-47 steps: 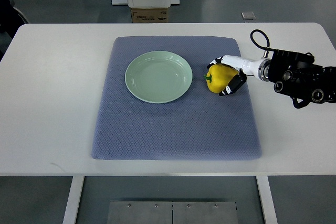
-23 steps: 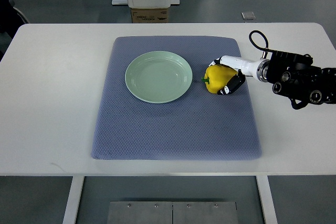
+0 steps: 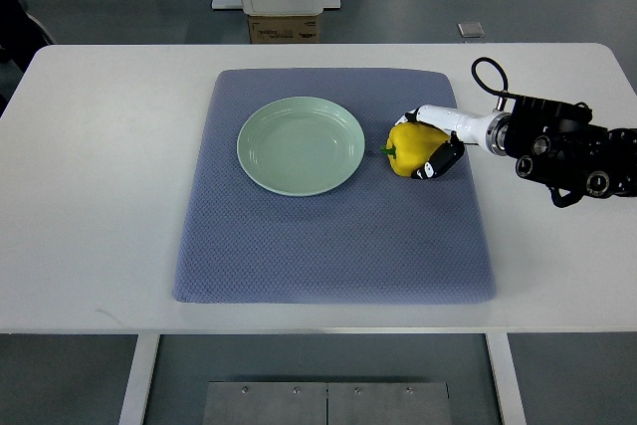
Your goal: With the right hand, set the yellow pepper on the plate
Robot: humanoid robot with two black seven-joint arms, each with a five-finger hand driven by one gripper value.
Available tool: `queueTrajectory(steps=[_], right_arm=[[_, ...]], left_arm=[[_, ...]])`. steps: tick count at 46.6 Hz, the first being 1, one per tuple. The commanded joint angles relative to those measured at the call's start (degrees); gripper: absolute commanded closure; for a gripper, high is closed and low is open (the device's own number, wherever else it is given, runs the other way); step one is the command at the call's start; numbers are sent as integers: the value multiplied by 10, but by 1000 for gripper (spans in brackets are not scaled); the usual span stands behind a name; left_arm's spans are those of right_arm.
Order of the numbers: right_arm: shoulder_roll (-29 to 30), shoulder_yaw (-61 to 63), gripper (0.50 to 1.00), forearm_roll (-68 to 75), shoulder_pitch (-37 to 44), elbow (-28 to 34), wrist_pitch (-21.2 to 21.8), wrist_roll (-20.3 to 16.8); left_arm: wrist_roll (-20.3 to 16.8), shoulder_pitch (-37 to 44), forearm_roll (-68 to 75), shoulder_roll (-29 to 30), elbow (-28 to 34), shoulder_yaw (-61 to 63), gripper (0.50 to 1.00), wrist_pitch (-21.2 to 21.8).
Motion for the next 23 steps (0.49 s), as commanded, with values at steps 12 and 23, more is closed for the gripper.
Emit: queueTrajectory(steps=[12,23], right_arm=[[0,0,841,0,-1,0,0,0],[0,0,971,0,-1,-3,0,-2]], left_arm=[[0,0,0,0,0,0,500,-1],[-1,0,0,0,0,0,500,0]])
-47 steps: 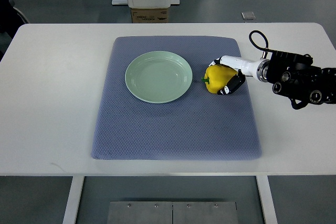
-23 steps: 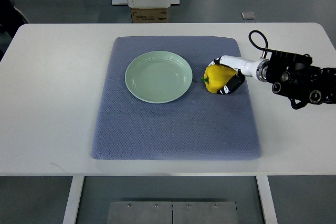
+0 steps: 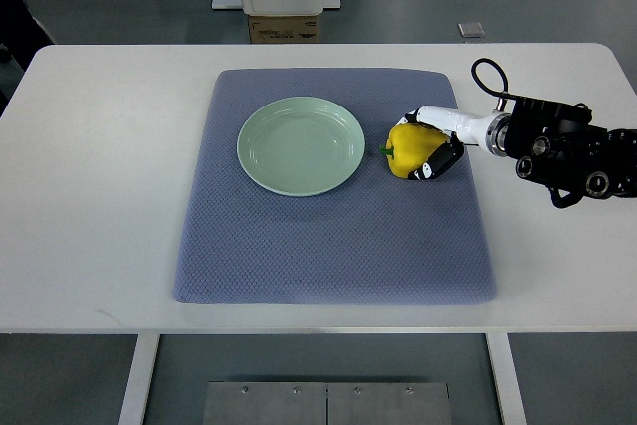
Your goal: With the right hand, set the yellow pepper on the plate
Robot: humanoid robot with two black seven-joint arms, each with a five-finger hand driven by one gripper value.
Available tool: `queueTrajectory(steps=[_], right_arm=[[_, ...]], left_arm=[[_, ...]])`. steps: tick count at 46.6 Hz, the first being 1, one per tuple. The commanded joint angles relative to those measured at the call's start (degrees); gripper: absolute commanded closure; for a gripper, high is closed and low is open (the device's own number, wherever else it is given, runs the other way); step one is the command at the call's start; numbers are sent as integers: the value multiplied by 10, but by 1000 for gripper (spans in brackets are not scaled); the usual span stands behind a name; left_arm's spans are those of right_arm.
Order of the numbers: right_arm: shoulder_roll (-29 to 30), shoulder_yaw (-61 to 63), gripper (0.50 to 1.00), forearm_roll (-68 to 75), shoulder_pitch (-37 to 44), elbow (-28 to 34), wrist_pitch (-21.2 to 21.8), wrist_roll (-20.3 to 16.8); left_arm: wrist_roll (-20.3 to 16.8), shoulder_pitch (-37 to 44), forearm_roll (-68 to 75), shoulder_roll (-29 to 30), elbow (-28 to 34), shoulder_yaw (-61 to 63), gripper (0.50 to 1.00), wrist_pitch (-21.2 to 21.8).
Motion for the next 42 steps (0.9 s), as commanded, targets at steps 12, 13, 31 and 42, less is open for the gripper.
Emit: queueTrajectory(steps=[12,13,31,42], right_arm=[[4,0,1000,0,-3,-5,0,-1],[4,0,1000,0,-4,-5,0,-1],[4,0,1000,0,-4,-6,0,1],[4,0,1000,0,-3,-6,0,2]], left_arm=[[0,0,0,0,0,0,500,0],[-1,0,0,0,0,-1,500,0],[-1,0,0,0,0,0,500,0],[0,0,0,0,0,0,500,0]])
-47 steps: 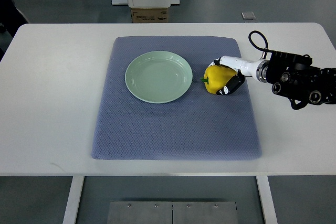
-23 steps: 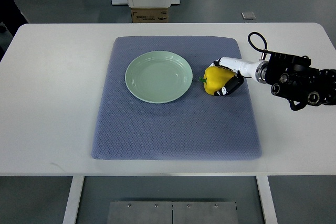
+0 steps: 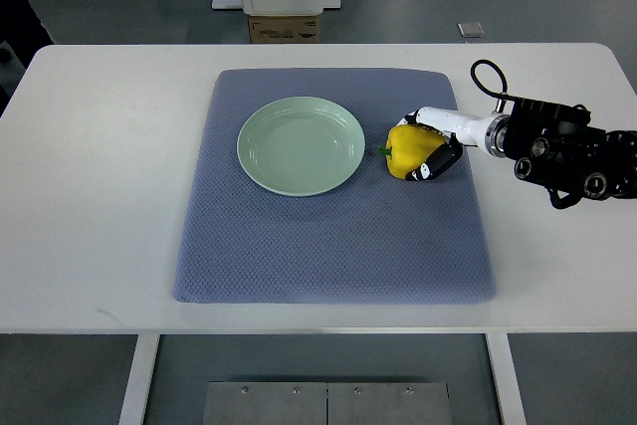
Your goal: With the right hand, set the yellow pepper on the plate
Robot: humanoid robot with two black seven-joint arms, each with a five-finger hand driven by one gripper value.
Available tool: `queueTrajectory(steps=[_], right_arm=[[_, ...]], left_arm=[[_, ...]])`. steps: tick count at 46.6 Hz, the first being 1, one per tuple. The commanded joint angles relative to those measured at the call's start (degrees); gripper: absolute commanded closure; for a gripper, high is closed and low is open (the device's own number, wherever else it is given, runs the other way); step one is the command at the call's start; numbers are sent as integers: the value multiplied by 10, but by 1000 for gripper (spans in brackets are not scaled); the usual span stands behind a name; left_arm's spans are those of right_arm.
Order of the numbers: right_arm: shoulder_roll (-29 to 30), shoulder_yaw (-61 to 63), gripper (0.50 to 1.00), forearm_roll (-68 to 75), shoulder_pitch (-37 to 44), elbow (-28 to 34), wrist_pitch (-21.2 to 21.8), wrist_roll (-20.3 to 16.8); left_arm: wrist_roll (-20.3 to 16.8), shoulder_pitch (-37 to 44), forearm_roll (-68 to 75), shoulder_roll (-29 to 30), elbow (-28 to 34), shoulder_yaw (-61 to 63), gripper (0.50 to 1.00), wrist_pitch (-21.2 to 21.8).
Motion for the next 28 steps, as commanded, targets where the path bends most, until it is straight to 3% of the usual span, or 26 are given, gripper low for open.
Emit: queueTrajectory(steps=[1,28], right_arm=[[0,0,1000,0,0,0,0,0],[-1,0,1000,0,11,0,0,-2]], left_arm=[[0,0,1,0,0,0,500,0],[0,0,1,0,0,0,500,0]])
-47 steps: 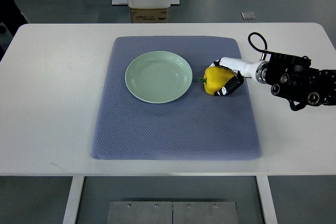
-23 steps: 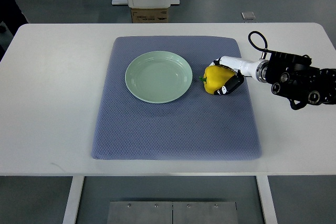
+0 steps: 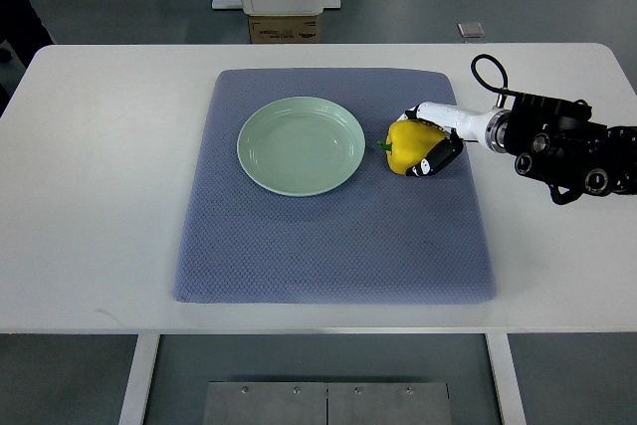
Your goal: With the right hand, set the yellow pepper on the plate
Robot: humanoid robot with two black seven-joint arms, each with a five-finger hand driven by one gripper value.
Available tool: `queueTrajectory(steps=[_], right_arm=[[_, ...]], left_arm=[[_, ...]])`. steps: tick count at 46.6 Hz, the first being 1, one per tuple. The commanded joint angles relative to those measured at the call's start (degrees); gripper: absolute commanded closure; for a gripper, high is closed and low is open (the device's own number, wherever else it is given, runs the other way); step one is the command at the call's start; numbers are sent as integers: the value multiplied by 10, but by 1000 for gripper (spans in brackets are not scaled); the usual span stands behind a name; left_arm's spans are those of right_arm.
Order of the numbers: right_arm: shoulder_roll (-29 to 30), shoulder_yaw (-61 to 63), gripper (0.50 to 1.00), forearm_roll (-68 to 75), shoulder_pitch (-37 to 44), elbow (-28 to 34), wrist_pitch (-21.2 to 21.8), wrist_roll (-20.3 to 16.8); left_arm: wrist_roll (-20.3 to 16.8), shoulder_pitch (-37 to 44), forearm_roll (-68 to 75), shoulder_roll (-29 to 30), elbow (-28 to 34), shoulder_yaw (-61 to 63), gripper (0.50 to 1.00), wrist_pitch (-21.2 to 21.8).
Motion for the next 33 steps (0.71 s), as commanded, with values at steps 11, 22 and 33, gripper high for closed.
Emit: queueTrajectory(steps=[11,22,33], right_arm=[[-1,0,1000,0,7,0,0,0],[-1,0,1000,0,17,0,0,0],[-5,0,1000,0,26,1,1,-1]], left_arm=[[0,0,0,0,0,0,500,0],[-1,0,0,0,0,-1,500,0],[-1,0,0,0,0,-1,500,0]])
